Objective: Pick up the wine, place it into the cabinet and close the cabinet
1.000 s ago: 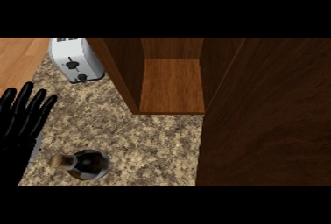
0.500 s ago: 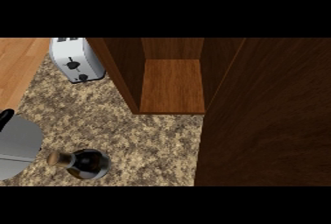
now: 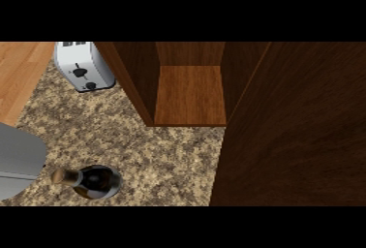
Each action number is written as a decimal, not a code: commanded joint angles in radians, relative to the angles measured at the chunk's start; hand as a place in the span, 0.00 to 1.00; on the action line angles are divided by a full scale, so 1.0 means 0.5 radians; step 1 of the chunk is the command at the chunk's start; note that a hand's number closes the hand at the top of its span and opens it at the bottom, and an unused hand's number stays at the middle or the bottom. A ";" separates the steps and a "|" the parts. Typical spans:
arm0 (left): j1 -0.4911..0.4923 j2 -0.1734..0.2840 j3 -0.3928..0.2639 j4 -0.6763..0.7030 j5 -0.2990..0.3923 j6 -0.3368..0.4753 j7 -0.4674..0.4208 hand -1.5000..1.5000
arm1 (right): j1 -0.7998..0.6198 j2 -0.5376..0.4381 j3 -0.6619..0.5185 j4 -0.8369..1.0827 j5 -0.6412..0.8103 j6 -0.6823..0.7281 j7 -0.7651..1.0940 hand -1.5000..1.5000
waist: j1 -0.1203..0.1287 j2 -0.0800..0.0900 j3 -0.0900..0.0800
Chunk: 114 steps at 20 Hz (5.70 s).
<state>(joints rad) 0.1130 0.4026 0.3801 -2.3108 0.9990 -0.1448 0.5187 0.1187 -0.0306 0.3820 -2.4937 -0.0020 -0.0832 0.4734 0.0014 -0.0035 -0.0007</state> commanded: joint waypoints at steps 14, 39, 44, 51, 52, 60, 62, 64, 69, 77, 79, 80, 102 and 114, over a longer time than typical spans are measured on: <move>0.014 -0.059 -0.005 0.028 -0.143 0.009 0.130 0.00 | -0.210 -0.092 0.232 -0.369 0.362 -0.309 0.430 0.00 | -0.018 -0.004 -0.002; 0.130 -0.427 -0.125 0.997 -0.943 -0.718 -0.717 0.00 | -0.170 -0.371 0.397 -0.404 0.372 -0.524 0.366 0.00 | -0.036 -0.002 -0.001; 0.094 -0.418 -0.085 1.183 -1.120 -0.783 -0.878 0.00 | -0.332 -0.349 0.475 -0.394 0.466 -0.621 0.506 0.00 | -0.038 -0.004 -0.003; 0.223 -0.401 -0.043 1.348 -1.172 -0.965 -1.065 0.00 | -0.497 -0.412 0.425 -0.425 0.464 -0.696 0.640 0.00 | -0.026 -0.008 -0.004; 0.204 -0.463 -0.102 1.402 -1.270 -0.937 -1.097 0.00 | -0.257 -0.485 0.485 -0.464 0.428 -0.681 0.484 0.00 | -0.040 -0.005 -0.001; 0.074 -0.468 -0.119 1.902 -1.636 -0.964 -1.528 0.00 | -0.402 -0.456 0.490 -0.332 0.442 -0.762 0.437 0.00 | -0.031 0.000 -0.002; -0.024 -0.427 -0.090 1.993 -1.622 -0.953 -1.538 0.00 | -0.356 -0.483 0.575 -0.364 0.499 -0.778 0.444 0.00 | -0.036 -0.002 -0.002; 0.029 -0.461 -0.092 2.131 -1.717 -0.963 -1.754 0.00 | -0.315 -0.538 0.495 -0.410 0.400 -0.771 0.433 0.00 | -0.037 -0.001 -0.002; -0.072 -0.448 -0.162 2.346 -1.841 -0.950 -1.846 0.00 | -0.369 -0.596 0.445 -0.444 0.361 -0.773 0.466 0.00 | -0.034 0.000 -0.002; -0.226 -0.464 -0.183 2.704 -1.771 -1.093 -1.860 0.00 | -0.440 -0.588 0.580 -0.443 0.487 -0.886 0.576 0.00 | -0.045 -0.006 -0.004; -0.242 -0.415 -0.221 2.741 -1.811 -1.156 -1.897 0.00 | -0.328 -0.663 0.539 -0.441 0.417 -0.840 0.436 0.00 | -0.040 -0.002 -0.001; -0.259 -0.400 -0.177 2.843 -1.818 -1.128 -2.006 0.00 | -0.411 -0.650 0.531 -0.472 0.426 -0.856 0.569 0.00 | -0.040 -0.002 -0.004; -0.226 -0.433 -0.312 2.985 -1.894 -1.026 -2.512 1.00 | -0.334 -0.744 0.673 -0.321 0.460 -1.005 0.293 0.00 | -0.025 -0.004 -0.002; -0.502 -0.545 -0.333 2.917 -1.946 -0.496 -2.493 1.00 | -0.183 -0.806 0.698 -0.408 0.379 -1.013 0.180 0.00 | -0.039 -0.001 0.000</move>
<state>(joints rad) -0.0877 0.1316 0.2063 -0.8683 0.0281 -0.4134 -0.7061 -0.0562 -0.4175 0.6800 -2.5086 0.1026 -0.5840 0.5245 -0.0140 -0.0053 0.0004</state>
